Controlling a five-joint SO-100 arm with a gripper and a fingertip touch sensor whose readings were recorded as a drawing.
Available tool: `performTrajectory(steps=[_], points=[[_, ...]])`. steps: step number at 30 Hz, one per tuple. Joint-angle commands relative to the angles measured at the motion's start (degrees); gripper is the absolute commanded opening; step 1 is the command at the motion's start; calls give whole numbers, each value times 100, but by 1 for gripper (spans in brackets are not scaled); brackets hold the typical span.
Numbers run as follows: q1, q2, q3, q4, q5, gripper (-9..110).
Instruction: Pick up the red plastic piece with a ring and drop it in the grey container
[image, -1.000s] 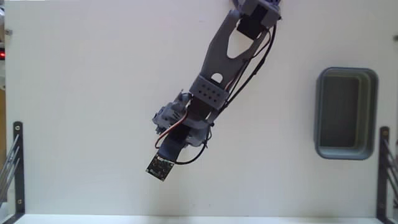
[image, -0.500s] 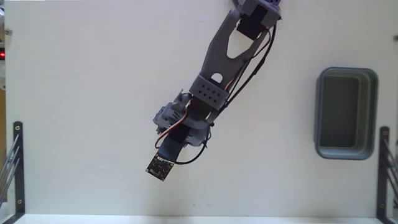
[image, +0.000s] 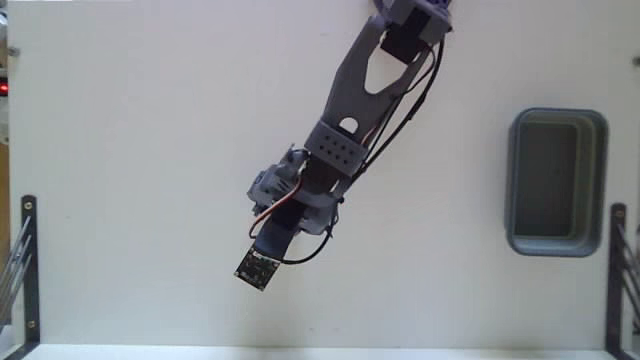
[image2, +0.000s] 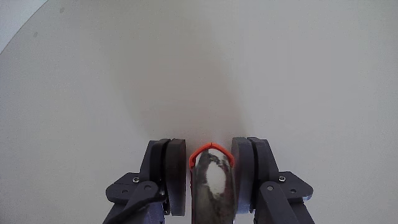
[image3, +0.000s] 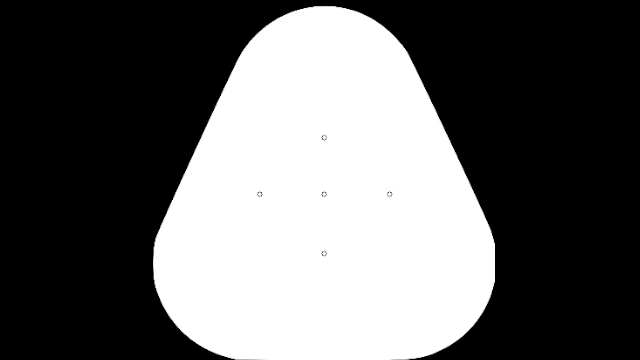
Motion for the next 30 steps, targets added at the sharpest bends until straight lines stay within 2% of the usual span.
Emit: performTrajectory(steps=[1, 30], points=[[58, 528, 45, -71, 9, 43], [58, 528, 45, -71, 9, 35]])
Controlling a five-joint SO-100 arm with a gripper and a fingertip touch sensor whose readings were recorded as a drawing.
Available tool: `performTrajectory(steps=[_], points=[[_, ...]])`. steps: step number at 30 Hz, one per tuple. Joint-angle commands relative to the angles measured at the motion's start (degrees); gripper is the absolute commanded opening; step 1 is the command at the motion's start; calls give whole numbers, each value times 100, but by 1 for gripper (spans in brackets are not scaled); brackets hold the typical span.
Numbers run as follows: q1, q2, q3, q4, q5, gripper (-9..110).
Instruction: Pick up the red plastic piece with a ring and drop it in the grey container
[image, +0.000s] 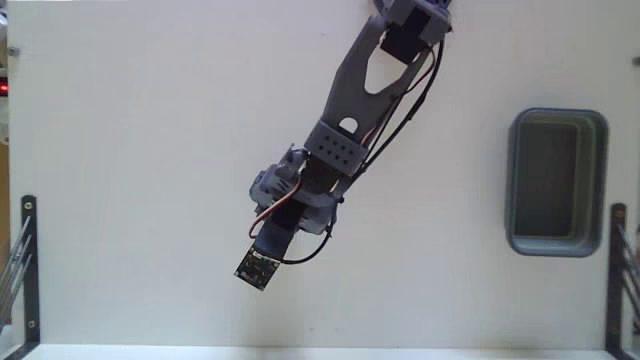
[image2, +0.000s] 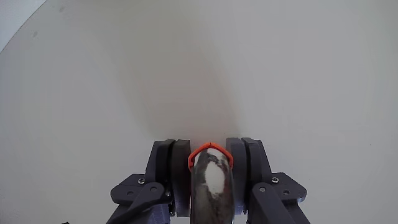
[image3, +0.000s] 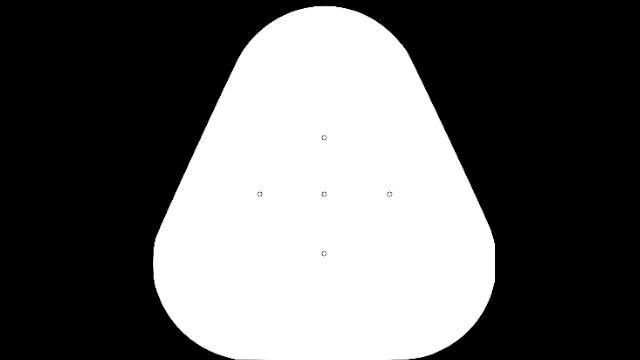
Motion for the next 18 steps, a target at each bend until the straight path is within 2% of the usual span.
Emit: performTrajectory(steps=[1, 18], points=[[58, 528, 45, -71, 9, 34], [58, 528, 45, -71, 9, 29]])
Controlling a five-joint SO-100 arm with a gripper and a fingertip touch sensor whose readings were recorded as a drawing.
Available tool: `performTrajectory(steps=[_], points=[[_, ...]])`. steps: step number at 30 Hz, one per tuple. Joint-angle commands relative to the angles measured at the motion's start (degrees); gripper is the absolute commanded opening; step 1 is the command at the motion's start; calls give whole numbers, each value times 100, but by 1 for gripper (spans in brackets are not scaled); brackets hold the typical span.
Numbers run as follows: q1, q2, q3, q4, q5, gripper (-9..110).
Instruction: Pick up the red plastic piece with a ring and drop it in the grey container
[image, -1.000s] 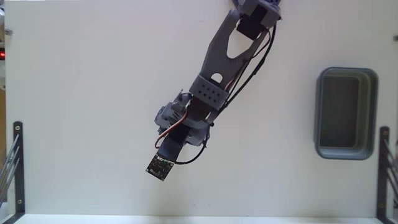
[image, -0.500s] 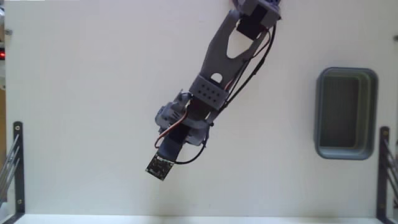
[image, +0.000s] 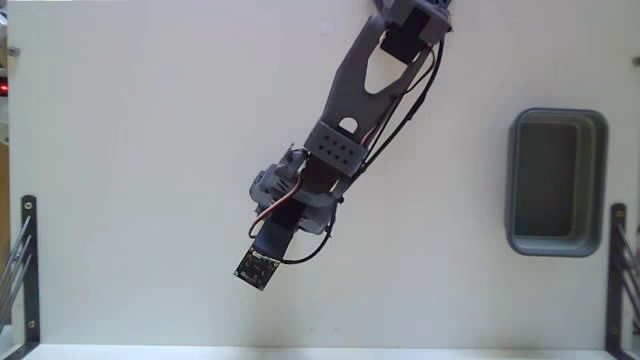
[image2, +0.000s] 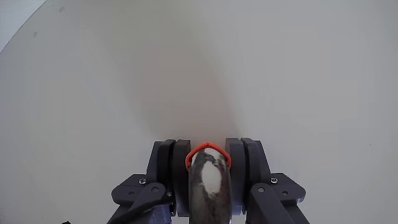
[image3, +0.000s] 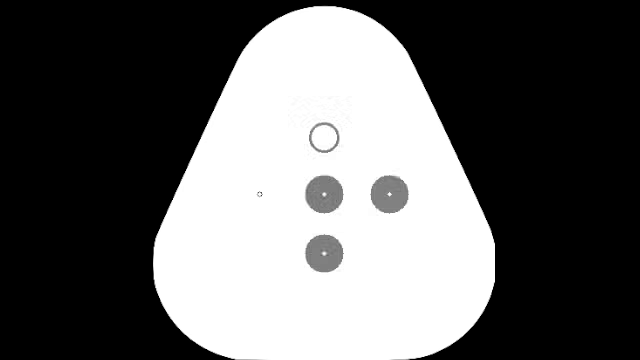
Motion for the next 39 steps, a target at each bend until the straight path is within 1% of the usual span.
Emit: performTrajectory(steps=[1, 27, 39], points=[[58, 528, 45, -71, 9, 29], [58, 528, 45, -71, 9, 22], [58, 528, -39, 13, 9, 22]])
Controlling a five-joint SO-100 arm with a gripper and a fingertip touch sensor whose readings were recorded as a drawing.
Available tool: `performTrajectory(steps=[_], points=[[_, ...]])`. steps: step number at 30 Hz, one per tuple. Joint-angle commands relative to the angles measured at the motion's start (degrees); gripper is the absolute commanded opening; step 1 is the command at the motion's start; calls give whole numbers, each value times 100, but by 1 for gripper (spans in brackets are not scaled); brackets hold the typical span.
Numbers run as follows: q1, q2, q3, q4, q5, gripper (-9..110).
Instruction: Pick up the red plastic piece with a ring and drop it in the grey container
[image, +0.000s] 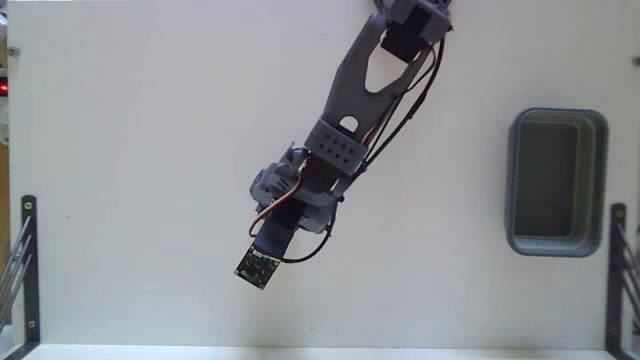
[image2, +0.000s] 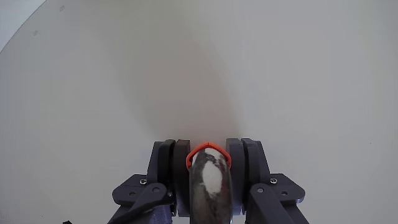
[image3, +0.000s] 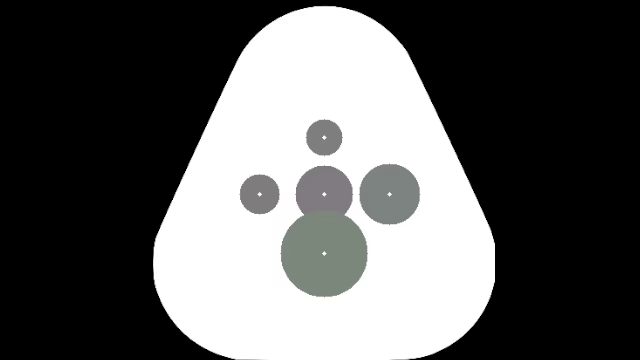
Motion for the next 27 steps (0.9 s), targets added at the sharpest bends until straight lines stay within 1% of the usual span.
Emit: performTrajectory(steps=[1, 10, 27], points=[[49, 505, -150, 48, 9, 22], [49, 478, -975, 846, 9, 22], [49, 52, -3077, 2523, 9, 22]])
